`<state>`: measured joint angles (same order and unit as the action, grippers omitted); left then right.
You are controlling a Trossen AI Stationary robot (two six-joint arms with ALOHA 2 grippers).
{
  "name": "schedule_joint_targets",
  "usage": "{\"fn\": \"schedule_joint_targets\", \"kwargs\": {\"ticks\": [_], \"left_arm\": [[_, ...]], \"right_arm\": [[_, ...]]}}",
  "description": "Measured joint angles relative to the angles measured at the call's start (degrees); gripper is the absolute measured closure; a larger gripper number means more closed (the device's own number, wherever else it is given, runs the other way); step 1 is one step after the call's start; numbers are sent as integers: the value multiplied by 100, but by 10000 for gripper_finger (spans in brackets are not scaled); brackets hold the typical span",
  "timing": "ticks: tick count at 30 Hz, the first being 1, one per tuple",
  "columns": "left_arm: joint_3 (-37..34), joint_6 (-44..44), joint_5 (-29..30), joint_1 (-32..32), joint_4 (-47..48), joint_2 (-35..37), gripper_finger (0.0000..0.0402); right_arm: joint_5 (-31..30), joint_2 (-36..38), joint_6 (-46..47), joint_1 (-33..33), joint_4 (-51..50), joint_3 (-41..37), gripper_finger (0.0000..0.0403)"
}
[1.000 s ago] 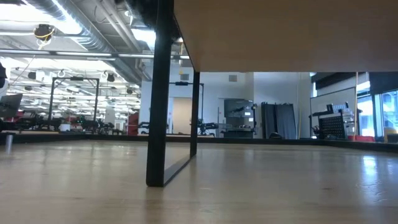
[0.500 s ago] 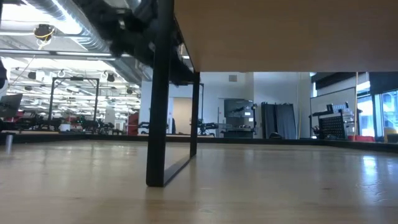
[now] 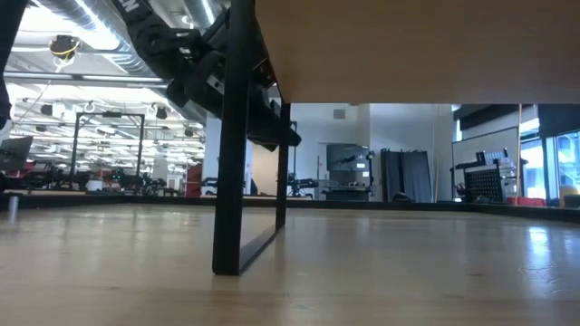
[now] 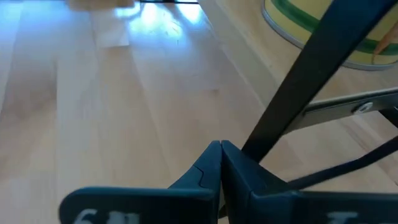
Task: Pick and place cans onto a shelf
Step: Adjust the shelf
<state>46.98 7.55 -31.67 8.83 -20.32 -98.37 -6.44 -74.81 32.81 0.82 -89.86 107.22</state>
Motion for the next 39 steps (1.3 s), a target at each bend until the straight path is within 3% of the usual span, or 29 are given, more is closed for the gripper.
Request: {"fn": "schedule_joint_targets", "kwargs": {"ticks": [17,23,29,39], "left_arm": [[2,-595,74,-868,-7,0,401],[2,-761,53,-889,20,0,401],[2,-885,21,-689,190,269,401],[7,-705,50,-266,1090,1189,401]], "right_arm": [[197,-2,-25,0,-11,-2,393],[109,23,-3,8,-13,-172,393],[107,313,170,13,-22,-1083,393],[107,1535,1248,203,-24,-3140,393]]}}
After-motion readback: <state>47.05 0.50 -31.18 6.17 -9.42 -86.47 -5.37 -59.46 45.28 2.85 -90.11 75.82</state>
